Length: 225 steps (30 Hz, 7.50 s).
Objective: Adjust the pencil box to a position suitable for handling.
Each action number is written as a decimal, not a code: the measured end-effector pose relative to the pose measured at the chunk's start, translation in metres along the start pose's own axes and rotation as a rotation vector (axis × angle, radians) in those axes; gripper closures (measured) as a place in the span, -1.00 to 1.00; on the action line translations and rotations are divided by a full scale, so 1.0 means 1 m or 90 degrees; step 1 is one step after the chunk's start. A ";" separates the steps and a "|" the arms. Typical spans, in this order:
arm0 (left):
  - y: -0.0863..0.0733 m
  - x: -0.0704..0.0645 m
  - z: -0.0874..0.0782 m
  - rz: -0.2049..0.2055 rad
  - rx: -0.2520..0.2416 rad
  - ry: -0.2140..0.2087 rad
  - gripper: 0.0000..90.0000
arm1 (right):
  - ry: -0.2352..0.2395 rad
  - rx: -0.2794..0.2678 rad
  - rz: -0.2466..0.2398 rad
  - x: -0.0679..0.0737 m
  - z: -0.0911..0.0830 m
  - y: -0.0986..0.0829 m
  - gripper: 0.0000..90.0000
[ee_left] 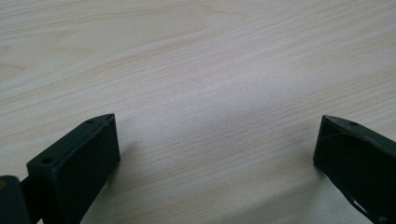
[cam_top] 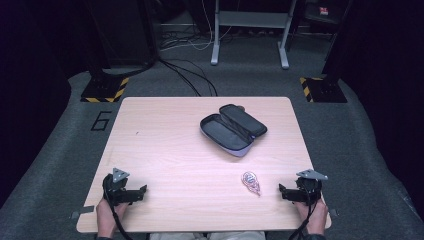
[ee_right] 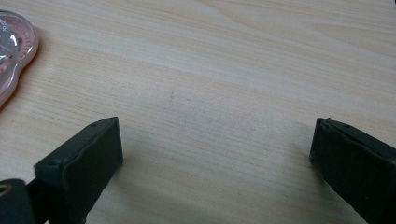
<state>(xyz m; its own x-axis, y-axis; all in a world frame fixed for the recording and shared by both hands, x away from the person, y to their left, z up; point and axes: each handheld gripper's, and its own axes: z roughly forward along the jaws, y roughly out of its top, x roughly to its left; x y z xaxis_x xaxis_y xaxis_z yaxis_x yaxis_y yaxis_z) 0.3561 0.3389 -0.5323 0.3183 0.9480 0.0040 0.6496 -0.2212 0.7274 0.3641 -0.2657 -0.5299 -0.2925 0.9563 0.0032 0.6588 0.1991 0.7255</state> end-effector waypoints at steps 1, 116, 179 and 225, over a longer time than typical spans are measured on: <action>0.000 0.000 0.000 0.000 0.000 0.000 -1.00 | 0.000 0.000 0.000 0.000 0.000 0.000 -0.95; 0.000 -0.001 0.000 -0.005 0.001 0.004 -0.99 | 0.018 -0.062 -0.045 0.070 -0.011 0.047 0.10; 0.000 -0.001 0.000 -0.005 0.000 0.005 -0.99 | 0.124 -0.005 0.077 0.070 0.063 0.128 -0.67; 0.000 -0.001 0.000 -0.005 0.000 0.005 -0.99 | 0.055 0.030 0.055 0.076 0.108 0.151 0.60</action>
<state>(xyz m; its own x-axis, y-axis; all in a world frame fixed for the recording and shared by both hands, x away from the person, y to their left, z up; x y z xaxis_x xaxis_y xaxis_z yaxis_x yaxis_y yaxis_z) 0.3557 0.3380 -0.5323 0.3081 0.9513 0.0031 0.6520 -0.2136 0.7276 0.5160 -0.1398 -0.4939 -0.2912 0.9485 0.1247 0.7152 0.1293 0.6868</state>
